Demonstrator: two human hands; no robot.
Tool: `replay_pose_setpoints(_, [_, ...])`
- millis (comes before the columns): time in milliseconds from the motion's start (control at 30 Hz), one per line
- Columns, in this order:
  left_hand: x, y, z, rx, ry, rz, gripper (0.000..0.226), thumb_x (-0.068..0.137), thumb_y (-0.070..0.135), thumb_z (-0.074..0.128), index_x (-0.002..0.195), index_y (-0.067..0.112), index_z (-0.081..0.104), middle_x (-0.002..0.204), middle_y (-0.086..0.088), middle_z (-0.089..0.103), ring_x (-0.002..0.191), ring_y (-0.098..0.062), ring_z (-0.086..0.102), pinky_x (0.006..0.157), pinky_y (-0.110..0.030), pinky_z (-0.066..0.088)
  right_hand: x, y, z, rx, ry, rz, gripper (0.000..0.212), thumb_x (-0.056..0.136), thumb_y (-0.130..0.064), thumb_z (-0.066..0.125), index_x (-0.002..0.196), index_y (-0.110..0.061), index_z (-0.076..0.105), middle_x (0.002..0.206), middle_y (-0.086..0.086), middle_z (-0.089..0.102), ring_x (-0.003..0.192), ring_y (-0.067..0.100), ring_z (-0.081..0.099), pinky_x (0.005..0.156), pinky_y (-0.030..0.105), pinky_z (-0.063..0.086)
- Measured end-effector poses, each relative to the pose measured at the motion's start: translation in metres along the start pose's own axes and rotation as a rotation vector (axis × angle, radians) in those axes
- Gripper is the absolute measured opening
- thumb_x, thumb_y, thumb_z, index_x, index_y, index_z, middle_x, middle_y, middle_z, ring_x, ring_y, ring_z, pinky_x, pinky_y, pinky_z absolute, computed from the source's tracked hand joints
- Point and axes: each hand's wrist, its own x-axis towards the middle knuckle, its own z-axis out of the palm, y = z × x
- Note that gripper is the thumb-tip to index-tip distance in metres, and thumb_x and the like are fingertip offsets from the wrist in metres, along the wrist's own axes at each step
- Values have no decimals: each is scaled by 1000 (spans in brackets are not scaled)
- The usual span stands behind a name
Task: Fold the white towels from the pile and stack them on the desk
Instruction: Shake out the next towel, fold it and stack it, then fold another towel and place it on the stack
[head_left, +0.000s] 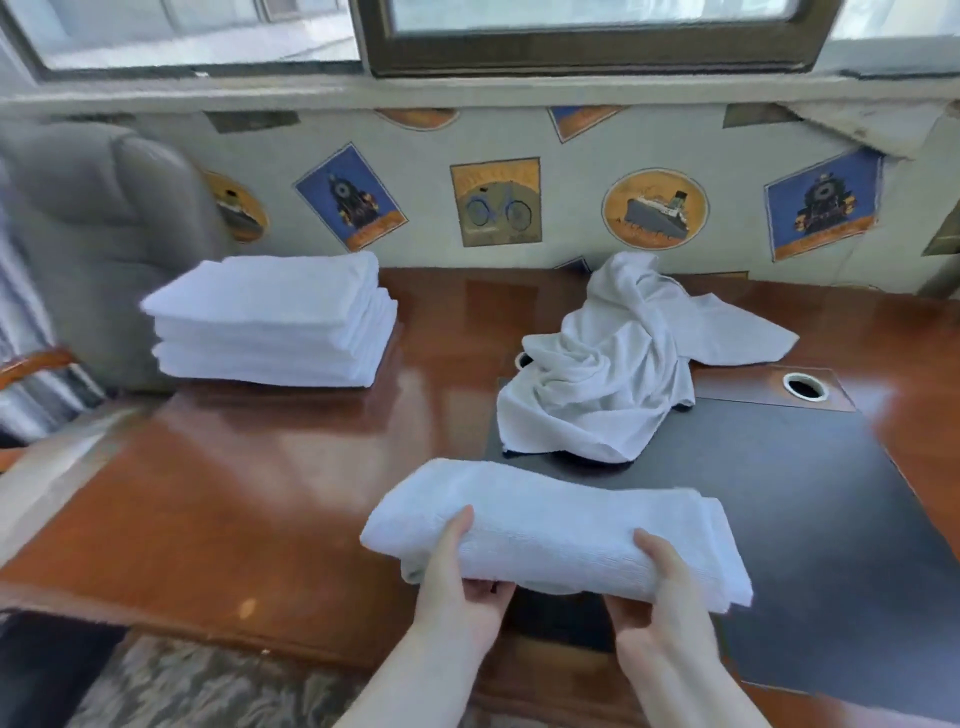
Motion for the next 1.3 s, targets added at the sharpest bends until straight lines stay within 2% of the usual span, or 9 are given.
replay_pose_setpoints(200, [4,157,-47,-112,48,61,46,69,8,80,106,19,56,107,-19,68,97,-40,66,73,-50,58,-59,102,111,-71,-113,82,47,68,-8,81,110,-15,62,106,6,69,89,25,68,71,39,57])
replay_pose_setpoints(400, [9,270,-46,-107,173,-7,35,76,6,77,97,12,51,99,-18,60,91,-39,63,82,-55,55,-95,148,201,-73,-133,163,34,72,-4,78,100,-9,60,102,10,67,85,25,65,75,44,57])
replay_pose_setpoints(667, [39,380,19,-85,206,-16,47,81,8,75,124,14,57,116,-8,64,97,-32,64,86,-48,54,-104,152,329,-131,-209,198,36,77,-10,78,103,-6,53,89,10,56,94,27,61,78,40,55])
replay_pose_setpoints(767, [45,427,54,7,134,74,48,88,16,70,132,11,51,129,-3,55,115,-28,56,93,-44,51,-112,146,391,-135,-293,196,30,80,-11,76,97,-7,52,92,10,53,95,29,58,81,40,56])
replay_pose_setpoints(833, [56,463,79,56,116,140,49,93,26,64,136,14,44,125,-1,48,118,-25,47,89,-45,48,-115,143,440,-140,-310,142,41,79,-13,77,111,-10,53,104,9,53,93,30,57,85,41,57])
replay_pose_setpoints(1000, [96,537,110,-87,-63,226,60,73,16,83,124,12,51,112,-14,62,92,-35,63,55,-47,57,-109,148,521,-52,-506,12,29,72,-13,80,89,-11,57,93,7,61,81,23,62,69,38,61])
replay_pose_setpoints(1100, [148,545,91,-80,-236,230,54,73,20,81,123,13,61,111,-11,71,95,-30,68,73,-44,59,-72,175,531,-54,-566,-107,34,73,-11,79,103,-14,63,104,7,69,89,21,68,61,33,60])
replay_pose_setpoints(1167, [189,538,62,-42,-253,160,53,74,18,76,125,16,63,118,-9,70,106,-30,66,88,-44,55,-30,210,517,-98,-501,-132,43,73,-11,79,114,-16,65,110,5,71,93,20,69,61,32,59])
replay_pose_setpoints(1300, [244,520,9,-30,-164,29,47,69,9,75,115,15,67,113,-11,72,98,-30,70,77,-45,55,27,278,474,-248,-209,-98,59,62,-12,87,116,-9,65,107,8,72,94,26,70,74,42,61])
